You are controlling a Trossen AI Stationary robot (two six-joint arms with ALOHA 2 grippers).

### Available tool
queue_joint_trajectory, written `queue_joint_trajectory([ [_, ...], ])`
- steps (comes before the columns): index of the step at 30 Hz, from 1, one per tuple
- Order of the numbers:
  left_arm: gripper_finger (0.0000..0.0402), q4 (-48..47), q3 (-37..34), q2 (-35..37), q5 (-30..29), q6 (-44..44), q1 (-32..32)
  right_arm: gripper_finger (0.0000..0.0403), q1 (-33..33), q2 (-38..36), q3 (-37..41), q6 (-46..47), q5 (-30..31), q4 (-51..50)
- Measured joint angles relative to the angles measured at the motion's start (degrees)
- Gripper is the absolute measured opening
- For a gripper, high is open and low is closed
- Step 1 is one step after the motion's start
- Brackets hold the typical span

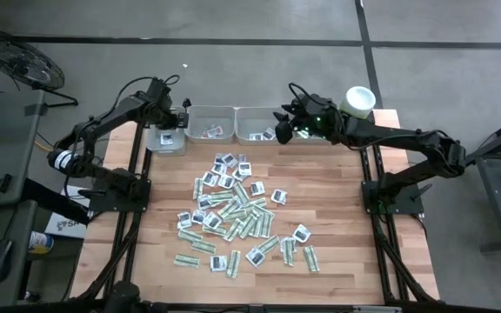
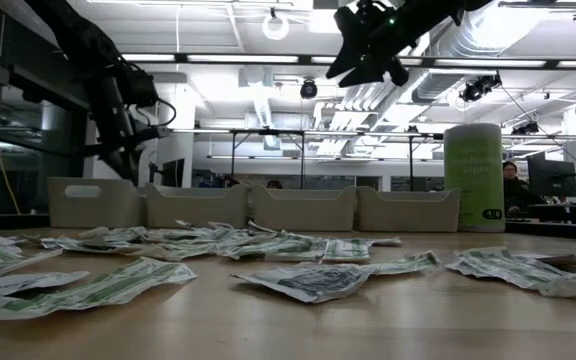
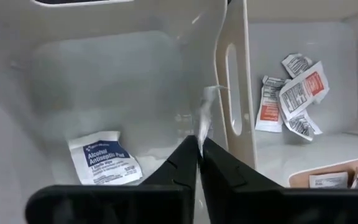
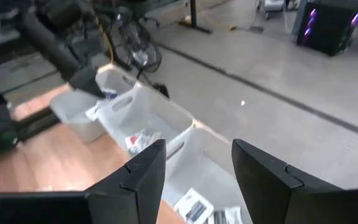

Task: Pick & Place First Aid Supplies
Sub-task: Put the blue alcohol pad into the left gray bin, then put the gray towelette pack into the middle right gray bin

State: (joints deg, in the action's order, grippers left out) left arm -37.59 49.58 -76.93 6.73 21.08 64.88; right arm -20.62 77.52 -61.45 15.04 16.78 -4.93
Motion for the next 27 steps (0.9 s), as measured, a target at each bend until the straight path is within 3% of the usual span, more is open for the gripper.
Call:
queue_joint_trajectory([
  [5, 0.0071, 0.0, 0.0, 0.0, 0.0, 0.2, 0.0, 0.0179, 0.0, 0.0, 0.0, 0.0, -1.8, -4.5],
  [10, 0.0107, -0.6, 0.0, 0.6, 1.1, 0.2, 0.0, 0.0177, 0.0, 0.0, 0.0, 1.6, -7.4, -8.7],
  [19, 0.0112, -3.8, 0.0, 9.8, 3.7, -6.2, -3.6, 0.0175, 0.3, 0.0, 3.4, 8.1, -20.8, -19.5],
  [27, 0.0112, -1.6, 0.0, 19.1, 2.6, -11.5, -15.2, 0.0173, 6.4, -0.1, 11.0, 17.5, -23.4, -16.9],
])
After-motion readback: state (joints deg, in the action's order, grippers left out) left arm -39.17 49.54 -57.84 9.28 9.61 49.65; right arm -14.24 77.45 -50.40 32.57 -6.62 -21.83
